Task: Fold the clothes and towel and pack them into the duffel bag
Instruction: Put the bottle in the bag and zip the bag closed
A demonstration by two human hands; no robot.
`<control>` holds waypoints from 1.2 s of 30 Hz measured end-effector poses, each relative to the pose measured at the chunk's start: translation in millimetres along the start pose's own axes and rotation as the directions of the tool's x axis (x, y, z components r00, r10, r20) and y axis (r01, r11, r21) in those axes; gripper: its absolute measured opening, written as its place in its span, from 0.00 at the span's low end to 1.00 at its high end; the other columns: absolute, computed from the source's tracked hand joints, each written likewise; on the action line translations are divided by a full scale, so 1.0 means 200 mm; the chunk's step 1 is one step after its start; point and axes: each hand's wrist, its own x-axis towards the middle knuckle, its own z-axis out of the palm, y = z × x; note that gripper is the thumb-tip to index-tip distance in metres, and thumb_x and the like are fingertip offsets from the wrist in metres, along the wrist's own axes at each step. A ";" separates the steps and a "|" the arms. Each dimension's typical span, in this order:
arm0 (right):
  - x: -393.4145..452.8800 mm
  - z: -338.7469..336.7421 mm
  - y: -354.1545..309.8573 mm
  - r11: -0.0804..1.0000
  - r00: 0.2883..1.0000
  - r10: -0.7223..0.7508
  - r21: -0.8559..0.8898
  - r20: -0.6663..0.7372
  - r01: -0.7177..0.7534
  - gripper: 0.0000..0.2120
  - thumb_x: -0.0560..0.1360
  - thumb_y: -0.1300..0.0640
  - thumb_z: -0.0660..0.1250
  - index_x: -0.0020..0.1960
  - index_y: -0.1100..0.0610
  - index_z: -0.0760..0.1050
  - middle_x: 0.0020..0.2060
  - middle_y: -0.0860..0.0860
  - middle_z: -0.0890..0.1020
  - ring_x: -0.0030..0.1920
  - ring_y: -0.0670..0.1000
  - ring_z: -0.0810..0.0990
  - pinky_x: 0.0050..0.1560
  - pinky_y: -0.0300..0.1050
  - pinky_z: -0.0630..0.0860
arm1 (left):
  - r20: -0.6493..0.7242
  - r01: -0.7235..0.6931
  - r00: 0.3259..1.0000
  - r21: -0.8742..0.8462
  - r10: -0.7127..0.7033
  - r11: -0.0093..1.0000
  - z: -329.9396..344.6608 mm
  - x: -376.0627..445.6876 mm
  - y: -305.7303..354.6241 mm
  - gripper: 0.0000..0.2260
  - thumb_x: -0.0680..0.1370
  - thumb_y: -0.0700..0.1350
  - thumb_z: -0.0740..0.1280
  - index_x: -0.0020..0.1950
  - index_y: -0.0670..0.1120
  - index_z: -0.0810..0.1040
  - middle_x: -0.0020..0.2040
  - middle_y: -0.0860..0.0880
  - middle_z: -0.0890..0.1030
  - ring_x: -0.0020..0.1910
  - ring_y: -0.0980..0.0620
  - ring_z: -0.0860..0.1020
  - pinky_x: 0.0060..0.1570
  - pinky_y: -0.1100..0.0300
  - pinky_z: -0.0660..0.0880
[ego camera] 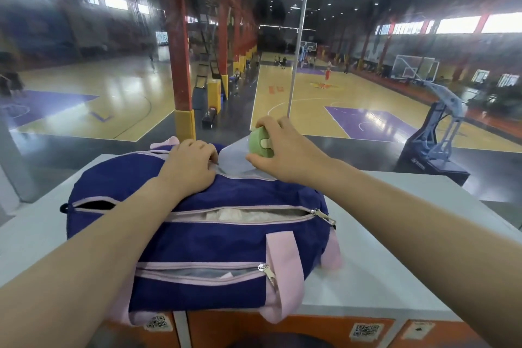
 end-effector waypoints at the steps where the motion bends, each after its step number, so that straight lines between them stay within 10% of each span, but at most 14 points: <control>1: 0.01 0.01 0.01 1.000 1.000 -0.001 -0.013 -0.002 0.001 0.27 0.74 0.44 0.68 0.69 0.50 0.62 0.59 0.53 0.69 0.52 0.55 0.76 0.54 0.46 0.74 | -0.062 -0.027 0.998 0.071 0.031 0.997 0.00 0.00 0.00 0.05 0.74 0.44 0.65 0.46 0.52 0.79 0.56 0.52 0.79 0.59 0.48 0.72 0.60 0.51 0.66; 6: 0.02 0.07 0.00 0.959 0.990 -0.128 -0.260 -0.052 0.110 0.31 0.75 0.46 0.67 0.73 0.50 0.58 0.65 0.55 0.69 0.58 0.58 0.73 0.58 0.50 0.72 | 0.133 -0.041 0.991 0.164 0.019 0.986 -0.05 0.05 -0.02 0.10 0.77 0.51 0.62 0.53 0.60 0.82 0.72 0.54 0.68 0.75 0.48 0.57 0.72 0.43 0.54; 13: -0.01 0.12 0.00 0.952 0.978 -0.197 -0.251 -0.072 0.173 0.32 0.75 0.46 0.67 0.74 0.49 0.58 0.68 0.54 0.65 0.61 0.59 0.70 0.61 0.51 0.70 | 0.342 0.083 0.925 0.235 -0.162 0.968 -0.07 0.14 -0.04 0.32 0.75 0.62 0.60 0.77 0.56 0.56 0.80 0.48 0.47 0.78 0.42 0.46 0.72 0.36 0.48; 19: 0.07 0.23 -0.05 0.838 0.936 -0.352 -0.452 -0.021 0.305 0.26 0.74 0.53 0.68 0.71 0.49 0.65 0.68 0.57 0.66 0.56 0.60 0.70 0.52 0.53 0.74 | 0.160 0.275 0.960 -0.361 -0.231 0.891 0.04 0.07 -0.11 0.36 0.63 0.50 0.59 0.73 0.54 0.67 0.72 0.49 0.67 0.71 0.46 0.65 0.68 0.43 0.62; 27: 0.28 0.34 -0.12 0.461 0.819 -0.536 -0.742 0.205 0.487 0.15 0.79 0.59 0.59 0.64 0.49 0.73 0.62 0.54 0.74 0.51 0.59 0.75 0.43 0.49 0.64 | 0.133 0.260 0.966 -0.492 -0.223 0.831 0.00 0.21 -0.20 0.26 0.66 0.37 0.59 0.62 0.48 0.78 0.56 0.44 0.80 0.59 0.43 0.77 0.59 0.47 0.73; 33: 0.42 0.28 -0.08 0.914 0.979 -0.090 -0.375 0.183 0.154 0.26 0.71 0.42 0.67 0.65 0.52 0.69 0.57 0.54 0.77 0.53 0.58 0.78 0.48 0.47 0.74 | 0.202 0.369 0.917 -0.755 -0.344 0.541 0.00 0.26 -0.15 0.28 0.72 0.27 0.62 0.68 0.49 0.75 0.61 0.49 0.77 0.60 0.51 0.74 0.53 0.64 0.69; 36: 0.48 0.27 -0.10 0.964 0.966 0.095 -0.263 0.240 -0.029 0.28 0.70 0.38 0.68 0.61 0.55 0.72 0.54 0.54 0.79 0.50 0.56 0.76 0.44 0.45 0.71 | 0.239 0.358 0.924 -0.814 -0.299 0.457 0.01 0.26 -0.15 0.30 0.71 0.27 0.63 0.71 0.48 0.72 0.64 0.51 0.75 0.63 0.53 0.73 0.52 0.70 0.71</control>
